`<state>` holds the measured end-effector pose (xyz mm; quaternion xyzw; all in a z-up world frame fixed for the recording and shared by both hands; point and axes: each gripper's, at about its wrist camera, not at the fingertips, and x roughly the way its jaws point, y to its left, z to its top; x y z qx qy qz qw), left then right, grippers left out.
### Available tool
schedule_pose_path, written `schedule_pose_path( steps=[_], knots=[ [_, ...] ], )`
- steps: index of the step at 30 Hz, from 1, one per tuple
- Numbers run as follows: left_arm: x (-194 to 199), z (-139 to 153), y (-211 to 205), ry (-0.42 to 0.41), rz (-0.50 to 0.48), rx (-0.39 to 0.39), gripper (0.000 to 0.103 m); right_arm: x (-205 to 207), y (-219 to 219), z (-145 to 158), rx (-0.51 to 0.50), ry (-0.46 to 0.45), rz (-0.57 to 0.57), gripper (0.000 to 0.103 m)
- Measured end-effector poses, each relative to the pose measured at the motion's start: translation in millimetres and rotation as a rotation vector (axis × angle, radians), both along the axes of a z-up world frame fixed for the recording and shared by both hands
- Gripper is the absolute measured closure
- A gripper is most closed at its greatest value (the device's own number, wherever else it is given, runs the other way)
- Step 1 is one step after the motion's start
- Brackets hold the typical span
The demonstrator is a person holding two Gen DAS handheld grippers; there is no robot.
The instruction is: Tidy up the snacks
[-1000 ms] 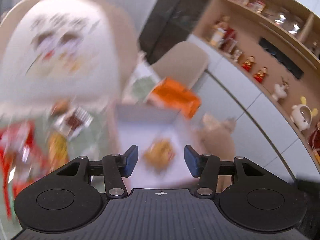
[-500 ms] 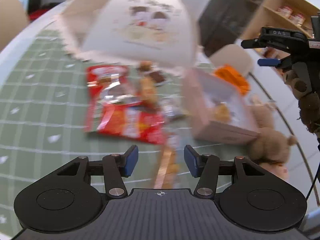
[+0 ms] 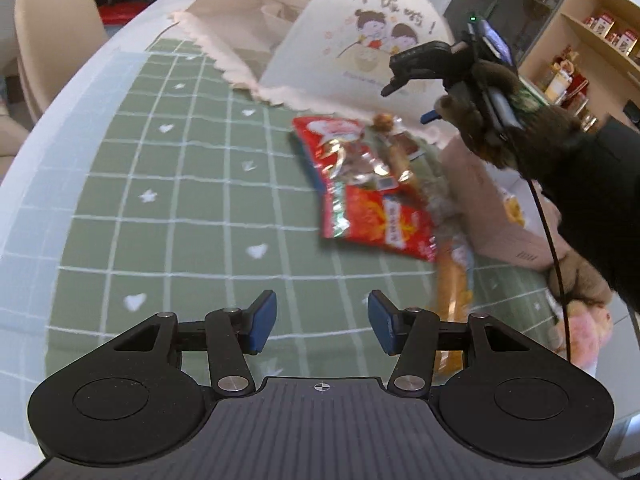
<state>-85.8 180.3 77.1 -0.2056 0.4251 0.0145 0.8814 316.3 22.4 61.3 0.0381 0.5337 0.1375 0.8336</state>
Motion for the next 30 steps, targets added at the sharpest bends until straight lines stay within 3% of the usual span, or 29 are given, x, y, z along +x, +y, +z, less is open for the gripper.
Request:
schedule_pose_path(
  steps=[3, 7, 15, 19, 21, 26, 28, 30],
  knots=[
    [-1, -11, 15, 0.025, 0.007, -0.028, 0.048, 1, 11, -20, -0.075, 0.0, 0.019, 0.028],
    [7, -20, 24, 0.033, -0.001, -0.052, 0.048, -38, 19, -26, -0.198, -0.071, 0.172, 0.061],
    [31, -21, 6, 0.025, -0.077, -0.062, 0.048, -163, -19, -19, -0.025, 0.005, 0.356, 0.076],
    [43, -17, -17, 0.019, -0.142, -0.049, 0.048, -213, -38, -3, 0.084, 0.065, 0.442, 0.077],
    [50, -12, -27, 0.006, -0.165, -0.052, 0.048, -226, -52, 15, 0.084, 0.0, 0.43, 0.076],
    [80, -5, -44, -0.017, -0.111, -0.131, 0.048, -244, -115, 52, 0.081, -0.129, 0.322, 0.059],
    [94, -5, -52, -0.011, -0.107, -0.114, 0.048, -253, -137, 57, 0.049, -0.163, 0.294, 0.058],
    [109, -10, -68, 0.034, -0.144, -0.048, 0.048, -258, -154, 52, 0.017, -0.181, 0.27, 0.056]
  ],
)
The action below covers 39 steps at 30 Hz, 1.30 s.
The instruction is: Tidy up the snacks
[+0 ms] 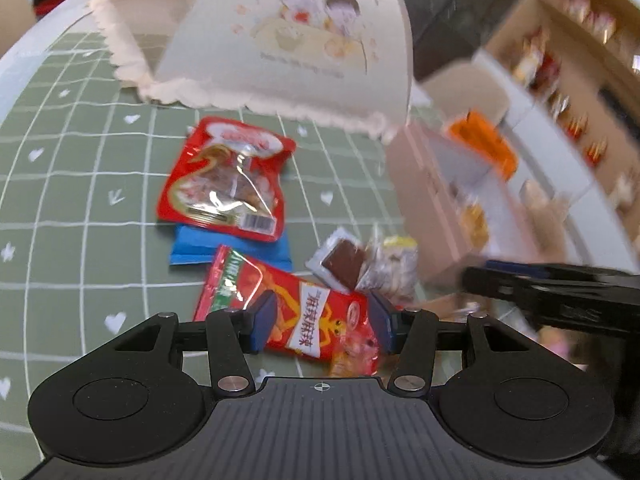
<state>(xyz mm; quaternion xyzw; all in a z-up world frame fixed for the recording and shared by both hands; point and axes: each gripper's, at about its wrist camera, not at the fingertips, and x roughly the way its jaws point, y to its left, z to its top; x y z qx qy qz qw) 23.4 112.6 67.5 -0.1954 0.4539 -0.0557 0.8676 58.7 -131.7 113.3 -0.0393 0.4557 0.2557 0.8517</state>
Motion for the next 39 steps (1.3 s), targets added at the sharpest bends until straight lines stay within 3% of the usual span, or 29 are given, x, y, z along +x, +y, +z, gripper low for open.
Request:
schedule_pose_path(
  steps=[5, 8, 11, 15, 22, 24, 27, 31, 33, 35, 38, 39],
  knots=[
    [-7, -12, -40, 0.039, -0.198, 0.147, 0.053, -20, -20, -24, -0.026, 0.001, -0.007, 0.045],
    [-20, -21, -50, 0.065, -0.231, 0.211, 0.054, -28, -24, -40, -0.011, 0.014, 0.0, 0.038],
    [-26, -27, -52, 0.082, -0.207, 0.241, 0.062, -33, -27, -45, -0.012, 0.037, 0.009, 0.035],
    [-23, -26, -56, 0.061, -0.167, 0.234, 0.063, -48, -26, -48, -0.013, 0.057, 0.057, 0.035],
    [-23, -28, -70, 0.06, -0.178, 0.281, 0.067, -54, -15, -21, -0.085, -0.15, 0.119, 0.035],
    [-29, -29, -68, 0.065, -0.164, 0.268, 0.067, -45, -5, -23, -0.075, -0.138, 0.14, 0.038],
    [-39, -29, -62, 0.072, -0.135, 0.26, 0.067, -31, 13, -37, -0.074, -0.087, 0.153, 0.055],
    [-54, -24, -47, 0.08, -0.098, 0.26, 0.067, -38, 23, -48, -0.039, 0.009, 0.195, 0.06],
    [-62, -23, -37, 0.086, -0.073, 0.257, 0.067, -50, 25, -51, 0.006, 0.073, 0.252, 0.06],
    [-69, -24, -27, 0.097, -0.046, 0.249, 0.067, -61, 28, -52, -0.001, 0.078, 0.278, 0.06],
    [-78, -24, -12, 0.108, 0.009, 0.24, 0.067, -60, 25, -43, 0.017, 0.047, 0.208, 0.057],
    [-80, -24, -8, 0.11, 0.023, 0.234, 0.067, -53, 23, -39, 0.039, 0.042, 0.146, 0.048]
  ],
)
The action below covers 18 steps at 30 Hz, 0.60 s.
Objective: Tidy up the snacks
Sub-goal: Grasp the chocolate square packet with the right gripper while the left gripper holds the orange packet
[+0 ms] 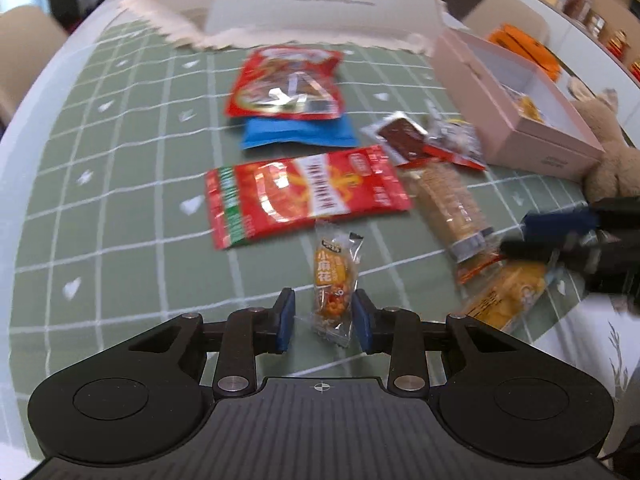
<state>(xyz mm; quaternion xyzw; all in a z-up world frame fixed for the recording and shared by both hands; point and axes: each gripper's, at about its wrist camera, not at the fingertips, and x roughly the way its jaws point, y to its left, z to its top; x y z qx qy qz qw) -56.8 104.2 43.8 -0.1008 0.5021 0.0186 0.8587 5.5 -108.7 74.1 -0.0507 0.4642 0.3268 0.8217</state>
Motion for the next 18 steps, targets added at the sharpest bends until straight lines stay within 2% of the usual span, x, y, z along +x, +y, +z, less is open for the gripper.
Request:
schedule_pose_path(
  steps=[1, 3, 6, 9, 12, 14, 15, 18],
  knots=[
    [-2, 0, 3, 0.0, 0.013, -0.006, 0.067, 7, -2, 2, 0.018, -0.005, -0.069, 0.037],
    [-4, 0, 7, -0.003, 0.026, -0.019, 0.067, 25, -7, 3, 0.054, -0.009, -0.239, 0.025],
    [-7, -1, 7, -0.008, 0.028, -0.027, 0.067, 58, -6, -10, 0.082, 0.061, -0.462, 0.024],
    [-12, -3, 8, -0.011, 0.031, -0.045, 0.067, 84, 6, -27, 0.1, 0.142, -0.582, 0.023],
    [-17, -4, 10, -0.016, 0.043, -0.058, 0.067, 93, 30, -37, 0.026, 0.112, -0.599, 0.023],
    [-18, -5, 12, -0.019, 0.046, -0.064, 0.067, 90, 46, -40, -0.05, 0.064, -0.579, 0.032],
    [-19, -5, 13, -0.021, 0.047, -0.068, 0.067, 87, 50, -40, -0.064, 0.047, -0.552, 0.047],
    [-19, -5, 15, -0.026, 0.054, -0.074, 0.067, 74, 51, -38, -0.065, 0.035, -0.428, 0.049]
  ],
)
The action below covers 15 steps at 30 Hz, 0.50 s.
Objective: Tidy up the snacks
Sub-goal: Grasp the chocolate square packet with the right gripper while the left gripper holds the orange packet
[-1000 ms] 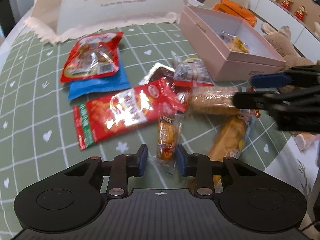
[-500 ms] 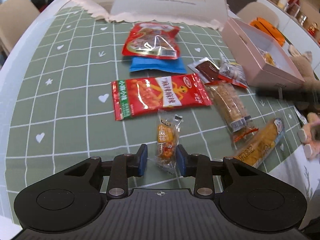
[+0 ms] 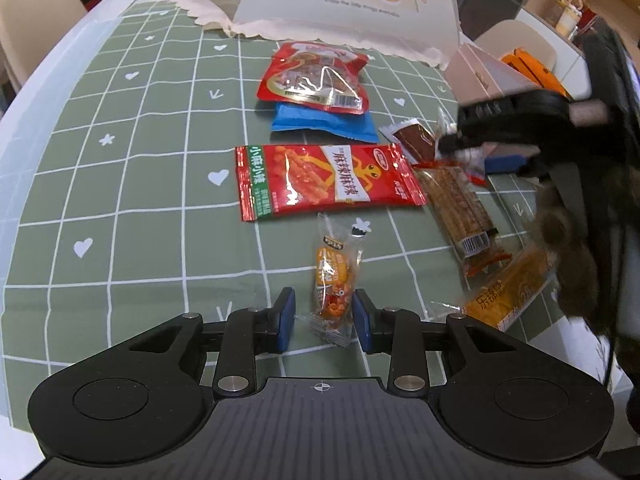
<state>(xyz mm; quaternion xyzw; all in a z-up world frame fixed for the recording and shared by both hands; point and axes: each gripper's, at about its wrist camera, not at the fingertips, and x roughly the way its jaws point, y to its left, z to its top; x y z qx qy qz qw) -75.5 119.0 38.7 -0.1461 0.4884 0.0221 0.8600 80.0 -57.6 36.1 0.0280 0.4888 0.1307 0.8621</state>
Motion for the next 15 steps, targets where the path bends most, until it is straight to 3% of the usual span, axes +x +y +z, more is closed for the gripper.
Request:
schedule_pose_path(
  steps=[10, 15],
  knots=[
    [15, -2, -13, -0.009, -0.039, 0.016, 0.067, -78, -38, 3, -0.095, -0.025, 0.296, 0.047],
    [31, -2, -25, 0.002, -0.07, 0.058, 0.067, -90, -52, 3, -0.139, -0.054, 0.332, 0.032]
  ],
)
